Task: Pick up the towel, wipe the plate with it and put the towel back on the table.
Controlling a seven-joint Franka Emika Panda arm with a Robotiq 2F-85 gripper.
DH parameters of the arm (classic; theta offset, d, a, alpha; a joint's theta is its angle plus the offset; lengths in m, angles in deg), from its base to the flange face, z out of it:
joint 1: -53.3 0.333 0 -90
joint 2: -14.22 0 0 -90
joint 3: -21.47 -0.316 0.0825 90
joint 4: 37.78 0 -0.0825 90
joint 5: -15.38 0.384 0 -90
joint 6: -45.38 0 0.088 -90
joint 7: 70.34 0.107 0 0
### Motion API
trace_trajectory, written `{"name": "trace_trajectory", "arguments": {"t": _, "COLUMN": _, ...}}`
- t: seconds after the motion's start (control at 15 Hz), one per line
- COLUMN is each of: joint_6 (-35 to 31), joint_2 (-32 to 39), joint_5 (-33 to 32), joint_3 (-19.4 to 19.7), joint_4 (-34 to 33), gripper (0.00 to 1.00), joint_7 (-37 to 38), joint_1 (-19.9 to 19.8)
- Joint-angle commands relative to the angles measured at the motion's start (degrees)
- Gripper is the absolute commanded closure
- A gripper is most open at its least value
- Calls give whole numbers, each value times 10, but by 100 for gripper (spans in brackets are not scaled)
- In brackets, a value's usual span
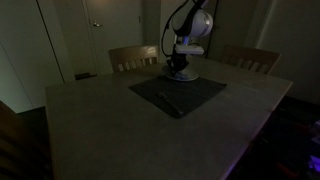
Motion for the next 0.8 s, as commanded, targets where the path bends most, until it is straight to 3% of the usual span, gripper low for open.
{"name": "trace_trajectory", "arguments": {"t": 0.0, "joint_6": 15, "joint_2": -32, "joint_5": 12, "joint_3": 5, "joint_4": 59, "gripper": 98, "joint_7": -14, "joint_1": -16}}
{"name": "trace_trajectory", "arguments": {"t": 0.73, "joint_6": 164, "joint_2": 40, "joint_5": -112, "joint_3": 89, "joint_4": -51, "gripper": 98, "joint_7": 76, "joint_1": 33}}
